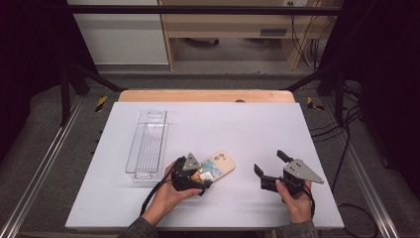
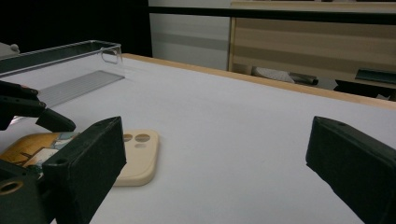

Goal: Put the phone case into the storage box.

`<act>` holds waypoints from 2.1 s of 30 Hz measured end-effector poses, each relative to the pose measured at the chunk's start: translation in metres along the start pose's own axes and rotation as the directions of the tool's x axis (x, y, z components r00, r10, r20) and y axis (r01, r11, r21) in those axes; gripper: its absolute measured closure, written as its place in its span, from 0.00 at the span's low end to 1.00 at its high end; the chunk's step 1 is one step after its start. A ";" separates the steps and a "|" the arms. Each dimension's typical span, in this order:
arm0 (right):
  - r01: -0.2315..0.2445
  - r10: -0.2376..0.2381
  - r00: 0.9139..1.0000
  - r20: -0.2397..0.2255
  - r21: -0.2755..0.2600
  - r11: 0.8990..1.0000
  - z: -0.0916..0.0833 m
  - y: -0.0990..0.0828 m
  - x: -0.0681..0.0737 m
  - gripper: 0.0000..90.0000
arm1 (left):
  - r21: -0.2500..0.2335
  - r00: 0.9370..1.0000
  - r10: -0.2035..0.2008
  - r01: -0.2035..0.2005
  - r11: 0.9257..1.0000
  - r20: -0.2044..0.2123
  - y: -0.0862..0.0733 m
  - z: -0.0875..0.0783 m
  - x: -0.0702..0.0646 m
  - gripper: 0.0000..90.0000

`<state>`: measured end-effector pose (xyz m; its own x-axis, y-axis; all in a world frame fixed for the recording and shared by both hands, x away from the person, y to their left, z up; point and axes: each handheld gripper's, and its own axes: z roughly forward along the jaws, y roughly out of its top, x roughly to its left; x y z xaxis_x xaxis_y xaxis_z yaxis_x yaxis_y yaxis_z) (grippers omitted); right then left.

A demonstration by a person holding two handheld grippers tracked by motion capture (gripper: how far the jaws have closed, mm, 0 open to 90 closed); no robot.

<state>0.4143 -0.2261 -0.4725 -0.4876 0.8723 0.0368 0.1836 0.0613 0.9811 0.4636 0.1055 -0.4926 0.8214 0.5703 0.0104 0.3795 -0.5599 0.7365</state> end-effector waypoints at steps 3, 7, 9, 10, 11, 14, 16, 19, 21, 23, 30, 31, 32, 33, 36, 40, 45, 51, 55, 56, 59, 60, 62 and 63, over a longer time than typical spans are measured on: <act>0.000 0.000 1.000 0.009 -0.004 1.000 0.000 0.000 0.001 0.05 | -0.062 1.000 0.010 -0.010 0.998 0.000 0.000 -0.005 -0.002 0.13; -0.030 0.030 0.999 0.012 0.001 1.000 0.000 -0.003 -0.003 0.05 | -0.127 1.000 0.005 -0.005 0.992 -0.001 -0.001 -0.010 -0.001 0.13; -0.054 0.054 0.998 0.014 -0.002 0.999 0.000 -0.003 -0.004 0.06 | -0.151 1.000 0.001 -0.001 0.988 -0.002 -0.001 -0.013 0.001 0.13; -0.062 0.062 0.998 0.014 -0.007 0.998 0.001 -0.003 -0.004 0.06 | -0.162 1.000 0.001 -0.002 0.987 -0.005 -0.001 -0.015 0.001 0.13; -0.062 0.062 0.998 0.014 -0.007 0.998 0.001 -0.003 -0.004 0.06 | -0.162 1.000 0.001 -0.002 0.987 -0.005 -0.001 -0.015 0.001 0.13; -0.075 0.075 0.997 0.002 -0.005 0.997 0.003 -0.002 0.000 0.05 | -0.220 1.000 -0.016 0.010 0.975 -0.026 0.002 -0.027 0.003 0.13; -0.092 0.092 0.996 -0.008 0.006 0.996 0.006 -0.003 0.002 0.05 | -0.242 0.999 -0.020 0.010 0.970 -0.039 0.002 -0.032 0.004 0.13; -0.125 0.125 0.992 -0.017 0.014 0.992 0.010 -0.001 0.004 0.04 | -0.281 0.998 -0.042 0.028 0.959 -0.047 0.002 -0.040 0.005 0.13; -0.138 0.139 0.990 -0.022 0.010 0.990 0.012 0.000 0.007 0.04 | -0.302 0.997 -0.049 0.029 0.953 -0.057 0.002 -0.045 0.006 0.13; -0.146 0.146 0.989 -0.032 0.009 0.989 0.013 0.002 0.011 0.04 | -0.325 0.996 -0.056 0.032 0.945 -0.064 0.003 -0.049 0.008 0.13; -0.152 0.154 0.987 -0.048 0.043 0.987 0.018 0.001 0.023 0.04 | -0.383 0.993 -0.076 0.038 0.923 -0.085 0.007 -0.061 0.011 0.13; -0.157 0.159 0.986 -0.048 0.045 0.987 0.019 0.001 0.024 0.04 | -0.403 0.992 -0.086 0.043 0.914 -0.090 0.008 -0.065 0.013 0.13; -0.157 0.159 0.986 -0.048 0.045 0.987 0.019 0.001 0.024 0.04 | -0.403 0.992 -0.086 0.043 0.914 -0.090 0.008 -0.065 0.013 0.13; -0.155 0.157 0.987 -0.031 0.071 0.985 0.022 0.002 0.025 0.04 | -0.408 0.992 -0.089 0.044 0.912 -0.094 0.009 -0.066 0.014 0.13; -0.155 0.158 0.987 -0.029 0.093 0.984 0.025 0.005 0.026 0.04 | -0.435 0.990 -0.097 0.044 0.899 -0.101 0.009 -0.070 0.014 0.13; -0.158 0.164 0.985 -0.050 0.105 0.982 0.028 0.013 0.032 0.04 | -0.454 0.990 -0.096 0.039 0.890 -0.104 0.009 -0.074 0.014 0.13; -0.159 0.169 0.982 -0.082 0.113 0.981 0.032 0.028 0.042 0.04 | -0.472 0.987 -0.102 0.033 0.881 -0.122 0.010 -0.078 0.016 0.13; -0.152 0.167 0.977 -0.133 0.118 0.981 0.039 0.046 0.056 0.04 | -0.484 0.987 -0.097 0.021 0.875 -0.131 0.010 -0.079 0.014 0.13; -0.138 0.155 0.978 -0.138 0.126 0.982 0.042 0.057 0.063 0.04 | -0.489 0.987 -0.083 0.004 0.872 -0.140 0.012 -0.079 0.011 0.13; -0.140 0.158 0.977 -0.144 0.124 0.982 0.042 0.059 0.064 0.04 | -0.489 0.987 -0.083 0.004 0.872 -0.140 0.012 -0.079 0.011 0.13; -0.161 0.180 0.970 -0.162 0.119 0.980 0.042 0.064 0.068 0.04 | -0.492 0.986 -0.068 -0.016 0.871 -0.152 0.012 -0.079 0.009 0.13; -0.165 0.183 0.969 -0.168 0.119 0.979 0.042 0.065 0.069 0.04 | -0.492 0.986 -0.068 -0.016 0.871 -0.152 0.012 -0.079 0.009 0.13; -0.165 0.184 0.968 -0.173 0.118 0.979 0.043 0.068 0.071 0.04 | -0.490 0.987 -0.061 -0.021 0.871 -0.151 0.013 -0.080 0.008 0.13; -0.162 0.181 0.968 -0.176 0.118 0.980 0.043 0.069 0.072 0.04 | -0.490 0.987 -0.061 -0.021 0.871 -0.151 0.013 -0.080 0.008 0.13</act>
<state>0.4290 -0.1385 -0.4107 -0.5888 0.7697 0.2466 0.3598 -0.0237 0.9327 0.4415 0.1507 -0.4287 0.7228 0.6878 0.0672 0.1047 -0.2052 0.9731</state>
